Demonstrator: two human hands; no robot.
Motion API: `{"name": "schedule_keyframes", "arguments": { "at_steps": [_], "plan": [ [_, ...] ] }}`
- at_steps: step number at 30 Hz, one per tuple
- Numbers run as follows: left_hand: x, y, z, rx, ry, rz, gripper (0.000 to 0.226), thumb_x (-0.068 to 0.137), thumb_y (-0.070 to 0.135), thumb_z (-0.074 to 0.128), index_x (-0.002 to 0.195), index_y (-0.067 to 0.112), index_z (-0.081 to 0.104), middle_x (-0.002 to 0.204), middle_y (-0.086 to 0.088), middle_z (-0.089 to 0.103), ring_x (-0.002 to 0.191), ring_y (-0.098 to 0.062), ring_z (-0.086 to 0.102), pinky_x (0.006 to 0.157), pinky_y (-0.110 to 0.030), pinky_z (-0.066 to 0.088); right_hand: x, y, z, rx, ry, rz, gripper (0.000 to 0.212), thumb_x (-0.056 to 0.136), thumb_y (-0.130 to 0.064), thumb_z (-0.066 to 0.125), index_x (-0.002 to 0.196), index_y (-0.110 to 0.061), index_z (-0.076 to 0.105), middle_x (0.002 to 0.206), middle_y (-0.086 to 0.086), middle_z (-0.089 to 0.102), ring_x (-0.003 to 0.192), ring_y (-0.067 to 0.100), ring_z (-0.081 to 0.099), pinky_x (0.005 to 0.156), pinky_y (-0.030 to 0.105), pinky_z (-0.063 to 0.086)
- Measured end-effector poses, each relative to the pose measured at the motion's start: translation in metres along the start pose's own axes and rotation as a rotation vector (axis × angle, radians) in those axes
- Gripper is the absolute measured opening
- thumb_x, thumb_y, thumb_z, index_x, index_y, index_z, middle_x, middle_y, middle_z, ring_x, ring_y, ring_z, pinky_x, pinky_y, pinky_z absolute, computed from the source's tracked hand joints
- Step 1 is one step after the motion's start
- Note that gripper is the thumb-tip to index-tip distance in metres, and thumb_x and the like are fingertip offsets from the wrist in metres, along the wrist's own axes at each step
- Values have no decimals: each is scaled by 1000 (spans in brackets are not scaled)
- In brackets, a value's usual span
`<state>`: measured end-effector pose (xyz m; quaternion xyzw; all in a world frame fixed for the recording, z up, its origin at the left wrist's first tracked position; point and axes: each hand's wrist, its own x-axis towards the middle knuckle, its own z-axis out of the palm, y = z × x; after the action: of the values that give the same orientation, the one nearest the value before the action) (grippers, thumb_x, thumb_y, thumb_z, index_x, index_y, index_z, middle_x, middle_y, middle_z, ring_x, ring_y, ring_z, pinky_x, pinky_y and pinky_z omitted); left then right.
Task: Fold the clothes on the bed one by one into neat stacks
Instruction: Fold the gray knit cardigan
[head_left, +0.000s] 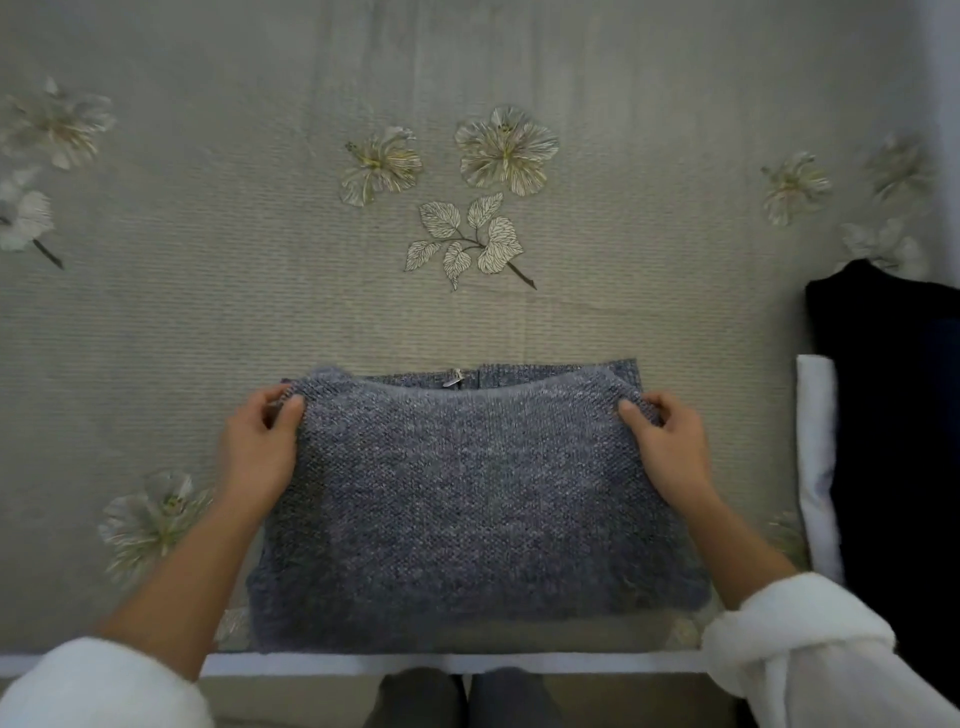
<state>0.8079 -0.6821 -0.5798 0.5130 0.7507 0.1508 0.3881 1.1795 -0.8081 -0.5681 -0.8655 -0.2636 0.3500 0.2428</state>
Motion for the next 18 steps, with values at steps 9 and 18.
{"name": "schedule_keyframes", "arguments": {
  "at_steps": [9,18],
  "plan": [
    [34,-5,43,201,105,-35,32,97,24,52,119,2,58,113,-22,63,105,-37,58,90,-44,43,40,-4,47,-382,20,-80,18,99,-28,45,101,-10,48,96,14,60,90,32,56,74,41,44],
    [-45,21,50,341,12,416,57,96,48,35,146,22,25,157,-6,12,146,-19,5,116,-45,7,-26,-7,38,-565,80,-621,53,95,-36,47,141,-11,40,149,9,38,140,23,28,111,48,20]
  ]
}}
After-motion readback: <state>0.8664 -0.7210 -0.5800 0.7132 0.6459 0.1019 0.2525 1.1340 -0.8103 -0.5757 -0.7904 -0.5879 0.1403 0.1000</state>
